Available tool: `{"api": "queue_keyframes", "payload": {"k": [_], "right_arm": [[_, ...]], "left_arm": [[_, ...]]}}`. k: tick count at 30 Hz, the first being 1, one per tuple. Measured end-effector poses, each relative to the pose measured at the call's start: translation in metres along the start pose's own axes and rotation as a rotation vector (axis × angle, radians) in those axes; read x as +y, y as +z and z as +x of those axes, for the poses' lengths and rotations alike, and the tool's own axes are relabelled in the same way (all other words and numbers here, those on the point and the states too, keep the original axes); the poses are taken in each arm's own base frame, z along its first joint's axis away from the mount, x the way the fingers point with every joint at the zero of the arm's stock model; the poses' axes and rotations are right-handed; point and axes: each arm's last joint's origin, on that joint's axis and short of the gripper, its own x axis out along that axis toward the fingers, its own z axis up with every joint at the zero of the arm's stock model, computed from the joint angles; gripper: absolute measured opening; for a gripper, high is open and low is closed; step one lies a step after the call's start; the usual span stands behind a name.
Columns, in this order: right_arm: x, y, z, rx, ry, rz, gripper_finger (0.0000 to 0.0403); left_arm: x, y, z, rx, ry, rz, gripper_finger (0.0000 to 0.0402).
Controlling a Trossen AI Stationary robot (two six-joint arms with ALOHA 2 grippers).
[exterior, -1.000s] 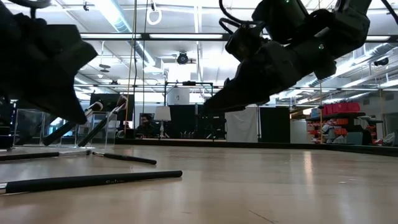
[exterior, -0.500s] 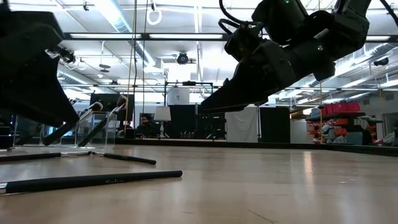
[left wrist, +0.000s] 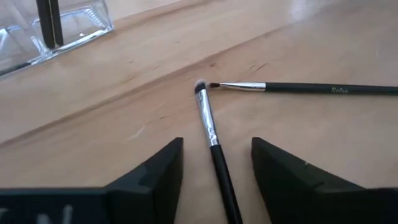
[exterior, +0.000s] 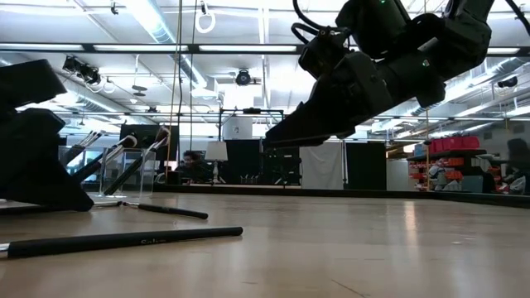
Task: Put items in baskets/containers
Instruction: Put the black eyeshadow brush into the transparent organizer
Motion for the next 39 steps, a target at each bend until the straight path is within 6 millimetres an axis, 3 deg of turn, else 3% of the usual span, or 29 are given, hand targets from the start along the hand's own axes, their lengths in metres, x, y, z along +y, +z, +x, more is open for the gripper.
{"api": "queue_keyframes", "payload": {"k": [8, 16, 21, 31, 39], "right_arm": [[0.0, 0.003, 0.0, -0.028, 0.0, -0.002, 0.0237], [0.0, 0.003, 0.0, -0.028, 0.001, -0.003, 0.0237], [0.0, 0.002, 0.0, -0.026, 0.001, -0.003, 0.0237], [0.0, 0.002, 0.0, -0.021, 0.001, -0.003, 0.0237], [0.001, 0.001, 0.0, -0.014, 0.018, -0.002, 0.0237]], "left_arm": [[0.015, -0.013, -0.005, -0.016, -0.06, -0.039, 0.0084], [0.025, -0.016, 0.0, -0.07, -0.106, -0.021, 0.0018], [0.025, -0.013, -0.007, -0.024, -0.096, -0.025, 0.0018], [0.021, 0.017, -0.017, 0.05, -0.078, 0.007, 0.0019], [0.015, 0.033, -0.017, -0.135, -0.171, -0.023, 0.0019]]}}
